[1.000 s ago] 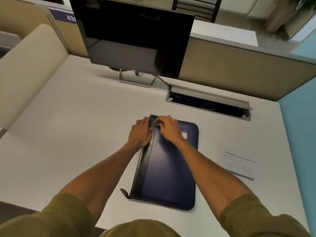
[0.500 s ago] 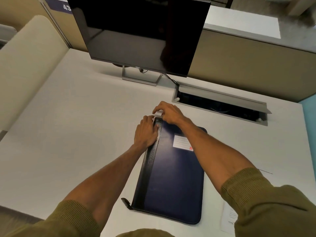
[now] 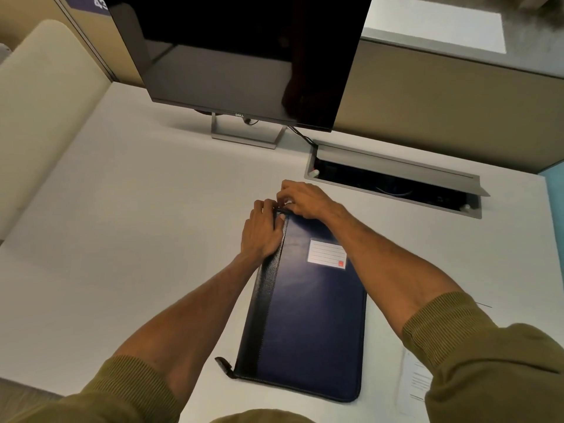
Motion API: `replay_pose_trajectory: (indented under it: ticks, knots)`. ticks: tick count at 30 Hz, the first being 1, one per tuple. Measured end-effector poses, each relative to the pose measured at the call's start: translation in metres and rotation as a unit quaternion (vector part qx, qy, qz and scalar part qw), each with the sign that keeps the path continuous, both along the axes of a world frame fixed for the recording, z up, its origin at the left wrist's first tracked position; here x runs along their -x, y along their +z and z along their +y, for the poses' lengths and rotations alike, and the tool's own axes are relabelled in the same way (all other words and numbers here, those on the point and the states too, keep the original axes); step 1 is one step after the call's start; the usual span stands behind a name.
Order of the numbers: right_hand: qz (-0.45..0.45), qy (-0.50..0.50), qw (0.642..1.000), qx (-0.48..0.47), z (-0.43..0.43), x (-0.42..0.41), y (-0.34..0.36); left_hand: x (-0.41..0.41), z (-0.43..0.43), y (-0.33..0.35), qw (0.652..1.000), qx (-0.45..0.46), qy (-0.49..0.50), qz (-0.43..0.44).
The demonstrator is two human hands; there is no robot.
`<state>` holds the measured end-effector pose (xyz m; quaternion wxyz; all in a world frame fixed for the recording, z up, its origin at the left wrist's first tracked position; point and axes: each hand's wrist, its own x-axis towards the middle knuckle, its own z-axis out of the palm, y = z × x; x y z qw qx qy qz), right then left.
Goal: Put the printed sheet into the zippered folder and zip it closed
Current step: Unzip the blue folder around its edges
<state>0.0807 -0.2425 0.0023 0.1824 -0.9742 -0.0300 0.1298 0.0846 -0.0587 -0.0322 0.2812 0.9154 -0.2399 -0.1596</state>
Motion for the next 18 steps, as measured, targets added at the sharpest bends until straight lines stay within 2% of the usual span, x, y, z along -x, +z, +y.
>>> replay_pose_trajectory:
  ticks: [6,11,15,18]
  knots:
    - [-0.017,0.033,0.999,0.033,-0.009,0.019,0.001,-0.013,-0.002,0.002,0.998,-0.043,-0.043,-0.016]
    - [-0.013,0.041,0.998,0.035,-0.027,0.038,0.002,-0.014,-0.007,0.002,0.998,-0.020,-0.050,0.011]
    - [0.007,0.013,1.000,0.012,-0.030,0.045,0.004,-0.006,-0.016,0.004,0.993,0.042,-0.059,0.096]
    - [0.003,-0.012,0.999,-0.038,-0.021,0.042,0.004,-0.006,-0.016,0.003,0.987,0.068,-0.054,0.133]
